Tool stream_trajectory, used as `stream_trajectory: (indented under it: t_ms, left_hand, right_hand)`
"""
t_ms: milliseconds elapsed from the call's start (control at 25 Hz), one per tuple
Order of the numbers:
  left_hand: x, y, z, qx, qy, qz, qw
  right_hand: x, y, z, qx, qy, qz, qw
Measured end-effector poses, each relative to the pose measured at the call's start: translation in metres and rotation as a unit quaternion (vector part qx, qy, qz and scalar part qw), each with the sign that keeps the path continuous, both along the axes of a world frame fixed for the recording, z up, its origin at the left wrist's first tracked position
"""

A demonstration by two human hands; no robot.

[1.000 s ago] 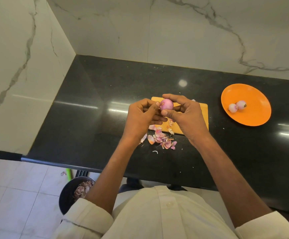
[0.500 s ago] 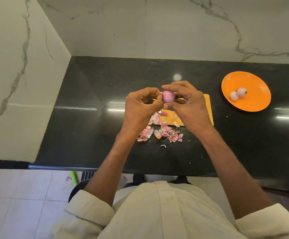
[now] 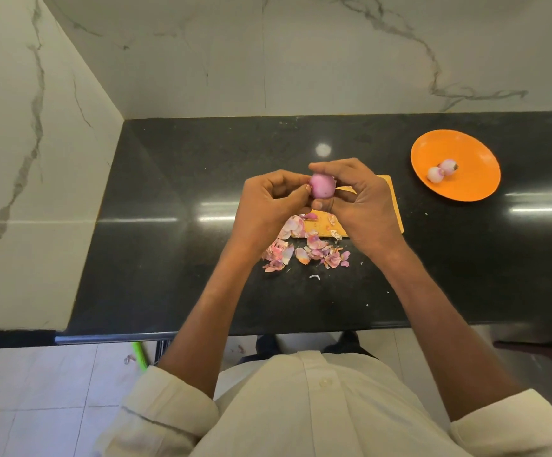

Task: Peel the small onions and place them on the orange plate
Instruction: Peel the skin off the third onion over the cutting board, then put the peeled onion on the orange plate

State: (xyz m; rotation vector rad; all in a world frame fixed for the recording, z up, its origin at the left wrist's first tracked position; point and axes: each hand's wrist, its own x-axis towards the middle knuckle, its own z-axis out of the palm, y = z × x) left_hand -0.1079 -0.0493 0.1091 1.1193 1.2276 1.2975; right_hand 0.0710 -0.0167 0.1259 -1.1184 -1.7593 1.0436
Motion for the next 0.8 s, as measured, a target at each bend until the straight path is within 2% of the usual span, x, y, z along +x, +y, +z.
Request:
stream_trajectory:
  t_ms: [120, 240, 320, 360, 440, 520, 640, 800]
  left_hand:
    - [0.004, 0.001, 0.005, -0.014, 0.006, -0.020, 1.000]
    - [0.013, 0.003, 0.007, -0.006, 0.035, 0.004, 0.999]
    - [0.020, 0.007, 0.008, -0.010, 0.023, 0.033, 0.999]
    - [0.024, 0.008, 0.008, -0.021, 0.004, 0.042, 0.999]
    - [0.033, 0.011, 0.008, -0.062, -0.042, 0.047, 0.996]
    - [0.046, 0.014, 0.001, -0.097, -0.034, 0.038, 0.994]
    - [0.065, 0.017, -0.023, -0.107, 0.041, 0.017, 0.993]
    - [0.097, 0.032, -0.045, -0.096, 0.092, 0.012, 0.991]
  right_hand:
    - [0.003, -0.001, -0.002, 0.017, -0.044, -0.020, 0.999]
    - [0.006, -0.005, 0.002, 0.016, -0.056, -0.034, 0.998]
    - [0.010, -0.007, 0.000, -0.013, 0.003, -0.039, 0.999]
    - [0.012, -0.006, -0.001, -0.051, 0.068, -0.046, 0.995]
    - [0.017, -0.009, -0.003, -0.172, 0.247, -0.065, 0.951]
    - [0.024, -0.010, -0.006, -0.275, 0.353, -0.078, 0.891]
    - [0.038, -0.008, -0.016, -0.331, 0.346, -0.106, 0.871]
    - [0.070, 0.006, -0.032, -0.379, 0.362, -0.159, 0.837]
